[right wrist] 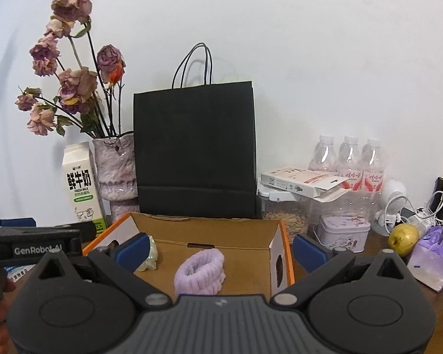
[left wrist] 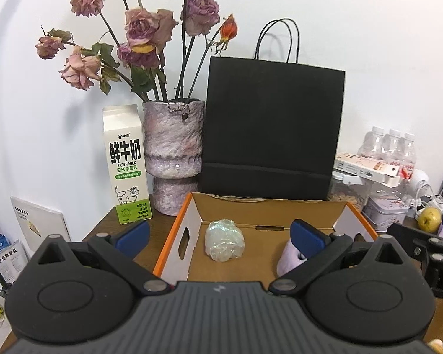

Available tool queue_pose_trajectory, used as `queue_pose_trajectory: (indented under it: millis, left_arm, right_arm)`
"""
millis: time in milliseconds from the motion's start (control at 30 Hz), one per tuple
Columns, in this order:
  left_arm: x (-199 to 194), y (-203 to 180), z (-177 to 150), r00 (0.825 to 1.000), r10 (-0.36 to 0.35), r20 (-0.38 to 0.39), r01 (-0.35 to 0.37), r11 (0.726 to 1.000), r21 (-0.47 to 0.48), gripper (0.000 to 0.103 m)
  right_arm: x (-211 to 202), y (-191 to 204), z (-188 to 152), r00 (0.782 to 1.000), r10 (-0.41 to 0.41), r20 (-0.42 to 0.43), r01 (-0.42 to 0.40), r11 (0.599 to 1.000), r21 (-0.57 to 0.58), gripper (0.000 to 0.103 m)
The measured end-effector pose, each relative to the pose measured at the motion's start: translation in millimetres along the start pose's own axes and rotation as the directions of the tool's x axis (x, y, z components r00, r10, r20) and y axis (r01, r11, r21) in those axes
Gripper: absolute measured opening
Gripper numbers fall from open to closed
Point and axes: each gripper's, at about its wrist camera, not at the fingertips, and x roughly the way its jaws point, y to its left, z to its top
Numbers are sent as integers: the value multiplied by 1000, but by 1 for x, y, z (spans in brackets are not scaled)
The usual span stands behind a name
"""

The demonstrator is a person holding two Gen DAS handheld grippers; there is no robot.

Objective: Organize objects
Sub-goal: 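Withdraw both tools from the box back toward the table items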

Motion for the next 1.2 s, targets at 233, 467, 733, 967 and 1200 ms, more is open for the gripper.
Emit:
queue_pose_trajectory:
  millis: [233, 467, 733, 967, 1200]
  left_arm:
    - [-30, -1, -8, 1000, -12, 14, 12, 1000, 0, 103]
    - [-58, 1, -15, 1000, -17, 23, 17, 1000, -5, 103]
    - [-89, 4, -27, 1000, -25, 14, 25, 1000, -2, 103]
    - [-114, 7, -44, 1000, -25, -3, 25, 1000, 4, 103]
    - [-142, 13, -62, 1000, -16, -15, 16, 1000, 9, 103]
  right_arm:
    - [-26, -4, -6, 1000, -4, 0, 4, 1000, -3, 103]
    - [-50, -4, -14, 1000, 3, -7, -3, 1000, -18, 103]
    - [-83, 1, -22, 999, 42, -11, -42, 999, -31, 103]
    - [-111, 7, -36, 999, 41, -16, -41, 998, -51, 103]
    - [-138, 13, -52, 998, 49, -29, -50, 997, -65, 103]
